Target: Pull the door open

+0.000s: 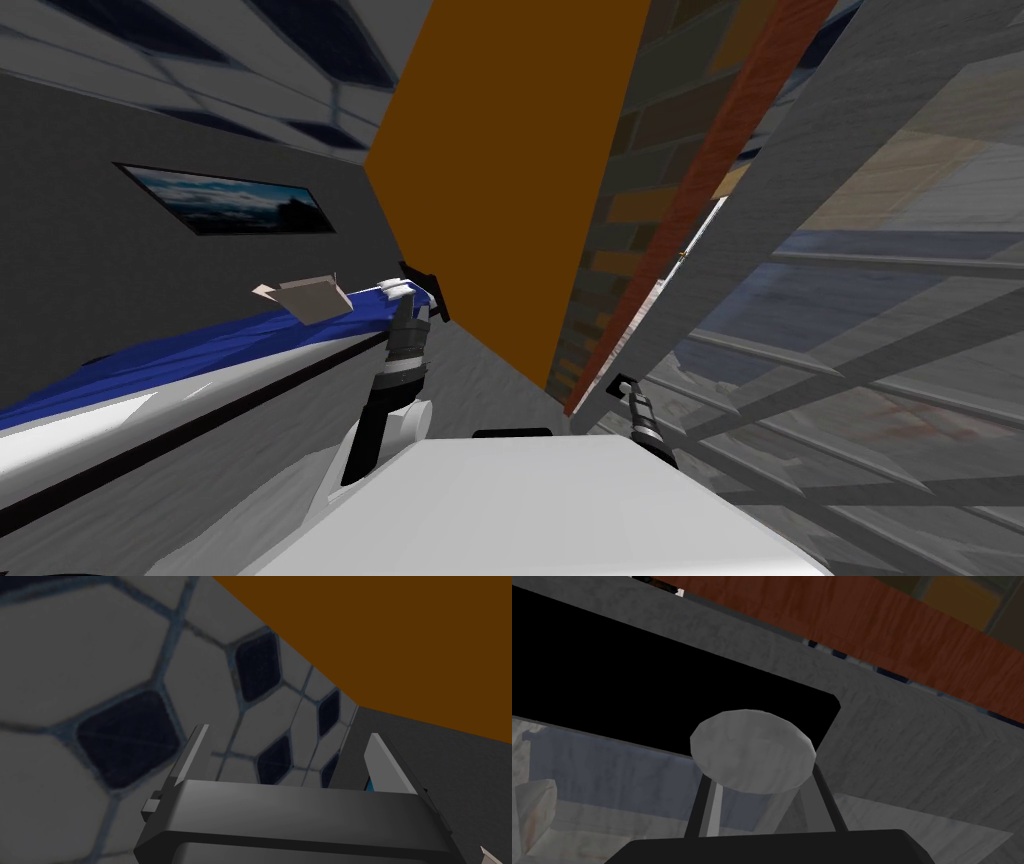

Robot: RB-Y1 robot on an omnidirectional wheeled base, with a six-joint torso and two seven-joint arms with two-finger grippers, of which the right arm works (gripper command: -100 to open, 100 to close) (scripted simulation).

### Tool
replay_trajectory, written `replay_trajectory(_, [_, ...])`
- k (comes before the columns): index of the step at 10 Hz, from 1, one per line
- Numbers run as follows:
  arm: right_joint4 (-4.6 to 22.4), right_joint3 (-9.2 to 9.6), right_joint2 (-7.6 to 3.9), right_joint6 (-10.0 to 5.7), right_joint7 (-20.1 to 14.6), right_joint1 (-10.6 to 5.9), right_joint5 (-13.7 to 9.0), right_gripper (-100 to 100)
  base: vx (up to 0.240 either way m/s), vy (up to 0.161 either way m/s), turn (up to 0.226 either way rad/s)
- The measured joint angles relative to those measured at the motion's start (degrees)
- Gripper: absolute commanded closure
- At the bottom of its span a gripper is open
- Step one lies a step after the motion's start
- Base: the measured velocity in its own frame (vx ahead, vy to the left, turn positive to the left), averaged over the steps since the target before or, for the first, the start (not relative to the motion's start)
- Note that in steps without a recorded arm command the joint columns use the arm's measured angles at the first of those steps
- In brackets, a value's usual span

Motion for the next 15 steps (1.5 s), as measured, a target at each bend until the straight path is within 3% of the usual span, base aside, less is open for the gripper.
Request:
replay_trajectory(8, [0.34,1.57,-0.49,-0.09,-10.72,-0.03,-2.64,100,-0.034,-0.002,0.032])
replay_trajectory(11, [-0.63,2.21,-0.61,0.55,-15.09,0.44,-3.93,100,-0.042,-0.004,0.036])
replay_trajectory(15, [0.4,3.2,-0.93,0.01,-21.19,0.09,-5.47,100,-0.037,0.001,0.031])
